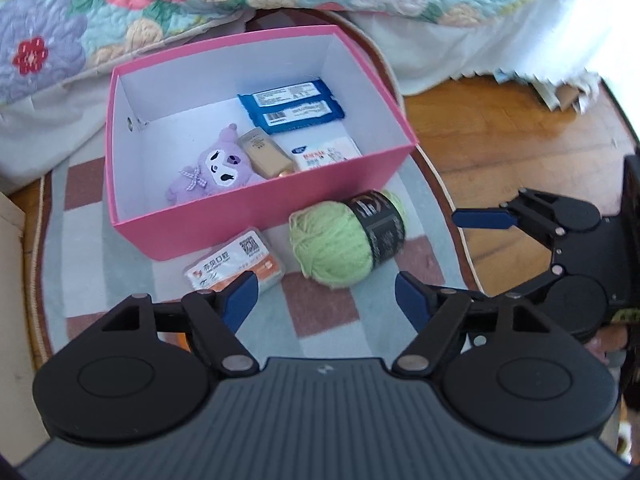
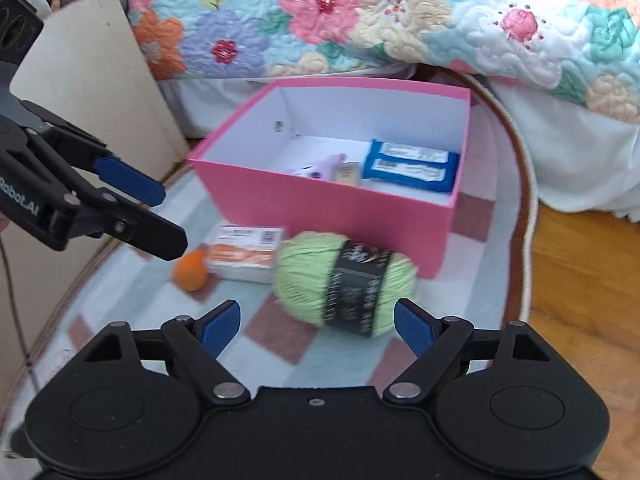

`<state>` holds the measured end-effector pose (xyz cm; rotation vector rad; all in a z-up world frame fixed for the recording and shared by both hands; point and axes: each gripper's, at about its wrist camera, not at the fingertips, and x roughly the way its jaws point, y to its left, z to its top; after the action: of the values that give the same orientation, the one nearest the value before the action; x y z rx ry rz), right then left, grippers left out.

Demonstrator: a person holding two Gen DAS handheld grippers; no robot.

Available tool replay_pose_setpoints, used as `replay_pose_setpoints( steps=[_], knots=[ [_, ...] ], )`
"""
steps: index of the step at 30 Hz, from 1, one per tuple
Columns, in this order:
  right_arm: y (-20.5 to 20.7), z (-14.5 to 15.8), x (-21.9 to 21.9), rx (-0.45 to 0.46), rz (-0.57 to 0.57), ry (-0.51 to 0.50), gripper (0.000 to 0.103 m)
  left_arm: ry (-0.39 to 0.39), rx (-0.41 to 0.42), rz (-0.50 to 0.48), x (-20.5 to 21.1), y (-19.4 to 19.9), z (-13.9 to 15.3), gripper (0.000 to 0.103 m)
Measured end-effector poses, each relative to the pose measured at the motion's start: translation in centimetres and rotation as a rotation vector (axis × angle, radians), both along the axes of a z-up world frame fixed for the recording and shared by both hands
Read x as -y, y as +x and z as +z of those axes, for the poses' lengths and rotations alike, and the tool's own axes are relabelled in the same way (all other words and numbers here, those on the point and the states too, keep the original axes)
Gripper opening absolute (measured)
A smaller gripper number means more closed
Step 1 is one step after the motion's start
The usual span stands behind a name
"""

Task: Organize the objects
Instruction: 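Move the right gripper out of the box to the green yarn ball, then close the right gripper around the green yarn ball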

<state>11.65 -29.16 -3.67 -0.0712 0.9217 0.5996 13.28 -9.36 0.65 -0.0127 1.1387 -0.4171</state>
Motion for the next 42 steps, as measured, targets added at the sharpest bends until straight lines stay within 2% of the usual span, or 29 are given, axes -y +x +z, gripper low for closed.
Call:
replay_pose_setpoints(
  steps=[4,7,10,14,16,20,23,26,28,29,35,39,41,42],
  knots=[
    [1.3,-0.8,-0.8,0.010,-0.029,-0.001,0.087,-0.060,-0.005,0.069,-0.9,1.2,-2.4,0.075],
    [1.5,-1.3,-2.0,0.026,-0.004,-0.030,0.087,-0.091,0.034,0.108,-1.2,2.0,-3.6,0.073],
    [1.5,-1.9,-2.6,0.064,-0.041,-0.043,0.088,-0.123,0.051,0.110,-1.0,2.6,-4.7,0.072],
    [2.1,-3.5,-2.1,0.072,-0.157,0.030,0.087,-0.176,0.021,0.081,0.0,3.3,-6.5,0.071],
    [2.5,-3.9,-2.2,0.043,-0.147,0.023,0.087,-0.170,0.019,0.081,0.5,3.5,-7.1,0.071],
    [2.5,-5.0,-1.9,0.063,-0.156,-0.004,0.087,-0.186,0.010,0.090,0.9,4.0,-8.3,0.068],
    [3.3,-6.3,-1.4,0.036,-0.180,-0.044,0.089,-0.182,-0.012,0.116,1.0,4.4,-9.5,0.064],
    [4.3,-7.6,-0.5,-0.064,-0.217,0.047,0.094,-0.216,0.008,0.111,1.2,4.3,-10.2,0.064],
    [4.8,-8.6,-0.5,-0.133,-0.220,0.082,0.094,-0.190,0.027,0.099,1.7,4.3,-10.4,0.066],
    [4.8,-8.8,-0.6,-0.140,-0.219,0.088,0.094,-0.194,0.035,0.104,1.7,4.3,-10.4,0.066],
    [3.4,-7.9,-2.0,-0.045,-0.169,0.034,0.094,-0.271,0.013,0.170,0.9,4.9,-11.3,0.066],
    [3.4,-7.9,-2.0,-0.049,-0.161,0.034,0.094,-0.334,-0.053,0.217,0.3,5.1,-12.6,0.071],
    [3.5,-8.2,-2.1,-0.056,-0.168,0.028,0.094,-0.371,-0.072,0.235,0.1,4.8,-13.3,0.070],
    [3.6,-8.4,-2.3,-0.056,-0.166,0.016,0.093,-0.380,-0.069,0.240,0.0,4.6,-13.5,0.067]
  ],
)
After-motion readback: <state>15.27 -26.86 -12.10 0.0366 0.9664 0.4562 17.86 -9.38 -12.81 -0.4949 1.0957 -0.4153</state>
